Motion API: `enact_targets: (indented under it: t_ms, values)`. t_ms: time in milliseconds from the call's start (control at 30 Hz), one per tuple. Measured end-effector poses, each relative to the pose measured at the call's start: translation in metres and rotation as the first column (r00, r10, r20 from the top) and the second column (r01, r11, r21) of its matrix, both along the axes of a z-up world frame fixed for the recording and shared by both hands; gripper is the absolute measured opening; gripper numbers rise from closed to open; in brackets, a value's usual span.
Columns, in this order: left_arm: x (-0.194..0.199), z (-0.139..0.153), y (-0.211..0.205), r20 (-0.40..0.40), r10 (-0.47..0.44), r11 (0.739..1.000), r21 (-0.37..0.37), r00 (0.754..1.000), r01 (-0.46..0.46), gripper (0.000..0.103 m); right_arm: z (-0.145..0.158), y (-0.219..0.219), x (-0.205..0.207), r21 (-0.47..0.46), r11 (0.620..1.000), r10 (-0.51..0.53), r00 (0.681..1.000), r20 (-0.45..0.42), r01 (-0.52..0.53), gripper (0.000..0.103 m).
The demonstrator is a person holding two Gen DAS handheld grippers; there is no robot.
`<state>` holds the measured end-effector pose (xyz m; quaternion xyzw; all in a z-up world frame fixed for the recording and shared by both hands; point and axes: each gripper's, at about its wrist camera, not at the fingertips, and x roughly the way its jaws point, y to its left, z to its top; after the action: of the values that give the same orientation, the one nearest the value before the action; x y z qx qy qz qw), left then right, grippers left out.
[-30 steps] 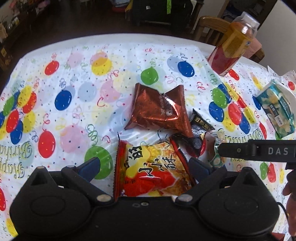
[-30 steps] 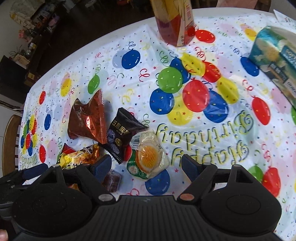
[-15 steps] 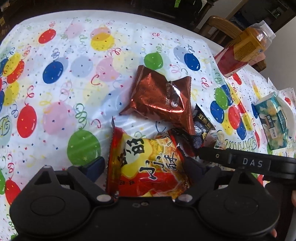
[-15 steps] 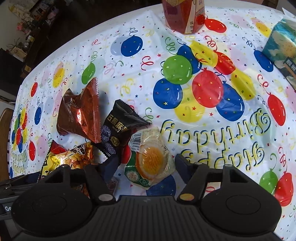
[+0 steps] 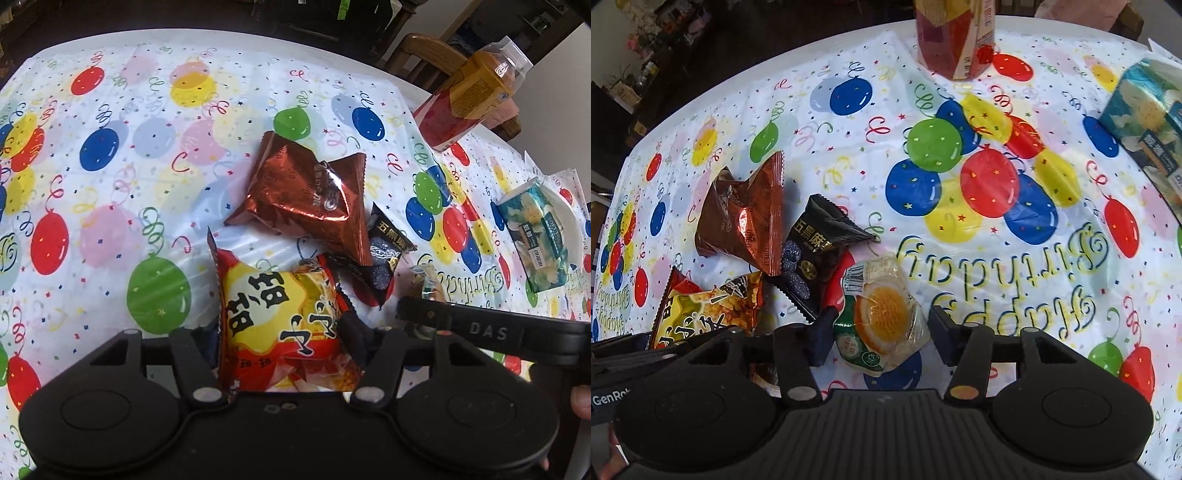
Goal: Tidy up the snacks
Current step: 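Grasp the red-yellow chip bag with the left gripper while the right grasps the round jelly cup, then carry the chip bag and jelly cup into the white box and open both grippers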
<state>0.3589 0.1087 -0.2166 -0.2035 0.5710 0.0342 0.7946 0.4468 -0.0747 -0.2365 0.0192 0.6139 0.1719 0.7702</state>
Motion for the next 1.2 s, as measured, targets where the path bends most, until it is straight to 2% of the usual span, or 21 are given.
enact_targets:
  t_ms: [233, 567, 900, 1200]
  values:
    - [-0.011, 0.012, 0.002, 0.02, 0.008, 1.0, -0.012, 1.0, -0.008, 0.059, 0.017, -0.011, -0.011, 0.027, 1.0, 0.0, 1.0, 0.012, -0.001, 0.053]
    - [-0.039, 0.047, -0.003, 0.076, -0.022, 1.0, -0.012, 0.997, 0.023, 0.059, 0.064, -0.029, -0.044, 0.072, 0.997, 0.023, 0.998, 0.059, -0.027, 0.053]
    - [-0.08, 0.087, -0.012, 0.132, -0.071, 0.997, -0.005, 0.989, 0.072, 0.059, 0.109, -0.042, -0.097, 0.087, 0.994, 0.05, 0.993, 0.106, -0.059, 0.053]
    - [-0.124, 0.115, -0.023, 0.16, -0.124, 0.992, 0.021, 0.979, 0.122, 0.059, 0.138, -0.056, -0.15, 0.088, 0.994, 0.057, 0.989, 0.14, -0.07, 0.053]
